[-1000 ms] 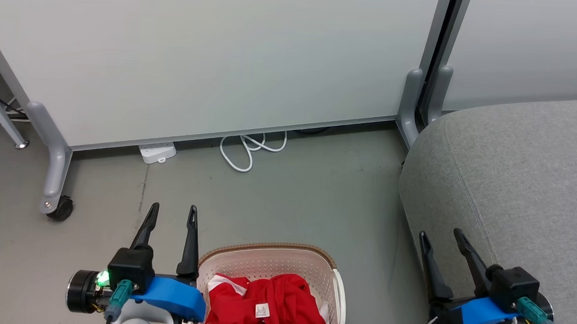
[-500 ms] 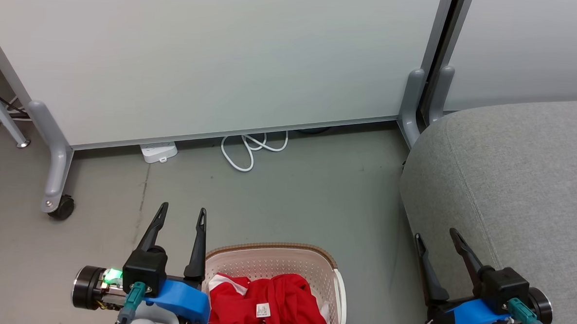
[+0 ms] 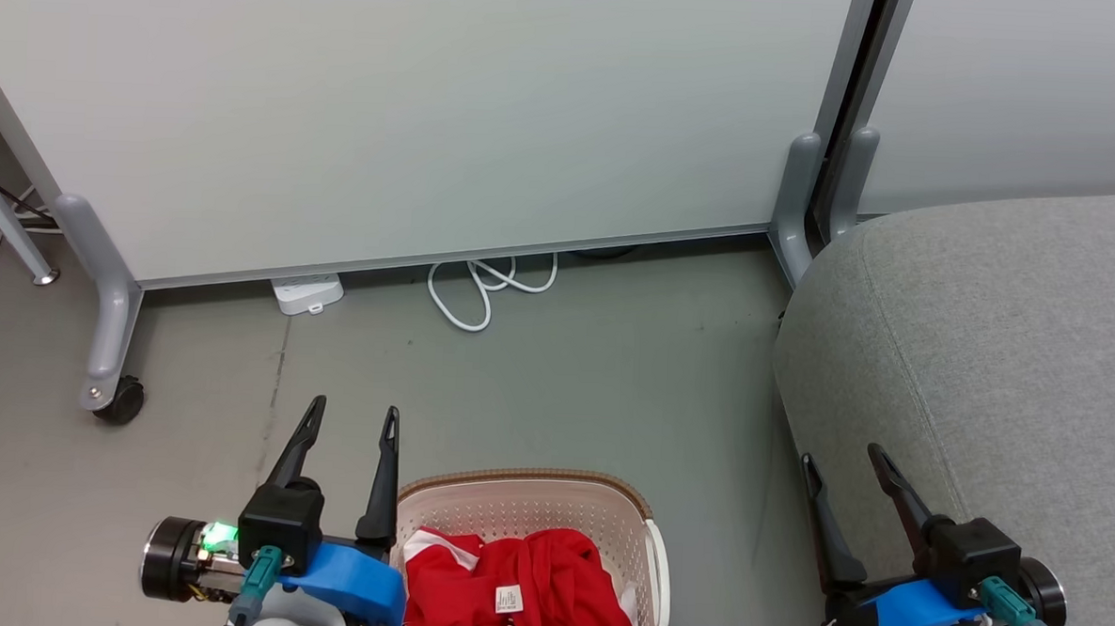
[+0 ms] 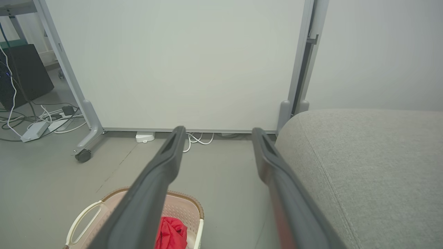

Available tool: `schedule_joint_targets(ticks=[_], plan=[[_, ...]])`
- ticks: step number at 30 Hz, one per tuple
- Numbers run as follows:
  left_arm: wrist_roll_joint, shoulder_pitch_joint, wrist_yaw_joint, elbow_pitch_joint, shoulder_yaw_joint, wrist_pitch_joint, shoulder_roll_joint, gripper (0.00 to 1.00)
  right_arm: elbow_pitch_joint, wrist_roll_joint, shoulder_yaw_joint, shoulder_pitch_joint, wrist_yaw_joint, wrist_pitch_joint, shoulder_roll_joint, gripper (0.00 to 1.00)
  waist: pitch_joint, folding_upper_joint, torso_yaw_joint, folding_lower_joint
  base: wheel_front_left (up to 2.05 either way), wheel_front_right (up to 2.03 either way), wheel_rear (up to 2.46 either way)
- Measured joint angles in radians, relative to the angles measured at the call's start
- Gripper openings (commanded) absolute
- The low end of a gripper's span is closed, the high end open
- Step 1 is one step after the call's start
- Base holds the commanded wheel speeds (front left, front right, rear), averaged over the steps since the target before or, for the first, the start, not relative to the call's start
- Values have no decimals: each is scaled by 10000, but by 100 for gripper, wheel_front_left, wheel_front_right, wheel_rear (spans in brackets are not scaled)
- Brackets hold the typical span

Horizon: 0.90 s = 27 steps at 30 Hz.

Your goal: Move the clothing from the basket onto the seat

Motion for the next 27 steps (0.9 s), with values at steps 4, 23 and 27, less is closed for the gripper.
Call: schedule_joint_targets(ticks=[4, 23, 27], plan=[[65, -51, -171, 140, -90, 0, 6, 100, 10, 10, 17, -10, 0, 2, 0, 100, 43, 0, -8, 1, 0, 0, 0], [546, -2623, -961, 2679, -1659, -12, 742, 100, -171, 13, 314, -904, 0, -6, -6, 100, 1590, -1, -579, 1, 0, 0, 0], [617, -3294, -970, 3507, -2180, -12, 1024, 100, -274, 42, 355, -1276, 0, -8, -8, 100, 2239, 0, -763, 1, 0, 0, 0]])
